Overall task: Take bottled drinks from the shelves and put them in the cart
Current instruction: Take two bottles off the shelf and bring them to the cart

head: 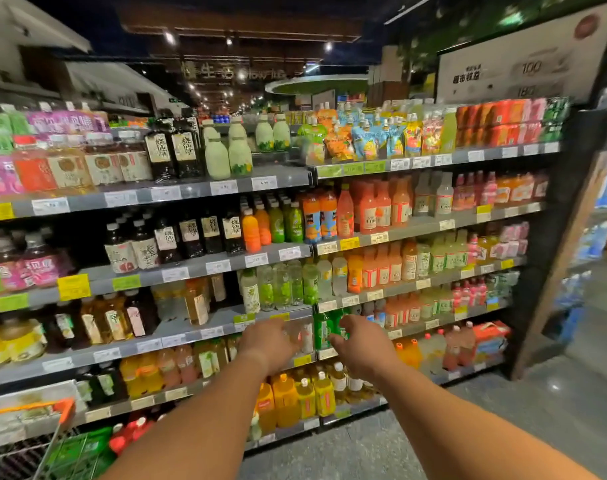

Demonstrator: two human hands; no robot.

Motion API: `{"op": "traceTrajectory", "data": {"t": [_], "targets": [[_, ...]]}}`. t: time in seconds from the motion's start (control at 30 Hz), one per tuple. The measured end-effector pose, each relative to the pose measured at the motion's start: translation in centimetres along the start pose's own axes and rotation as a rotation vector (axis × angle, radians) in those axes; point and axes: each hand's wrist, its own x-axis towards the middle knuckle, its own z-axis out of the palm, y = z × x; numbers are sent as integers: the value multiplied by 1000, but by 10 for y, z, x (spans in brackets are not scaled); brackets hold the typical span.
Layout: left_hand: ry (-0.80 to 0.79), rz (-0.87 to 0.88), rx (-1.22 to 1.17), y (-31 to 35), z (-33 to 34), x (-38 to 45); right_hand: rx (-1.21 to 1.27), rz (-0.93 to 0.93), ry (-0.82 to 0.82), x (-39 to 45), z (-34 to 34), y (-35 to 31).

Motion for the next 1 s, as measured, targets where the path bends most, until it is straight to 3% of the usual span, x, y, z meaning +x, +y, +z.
{"op": "traceTrajectory", "data": {"t": [0.63,1.0], "targets": [[-64,-42,-3,60,57,231,59,88,-84,209,17,95],[-20,-236,-135,125,120,365,83,24,-256,371,21,180]]}}
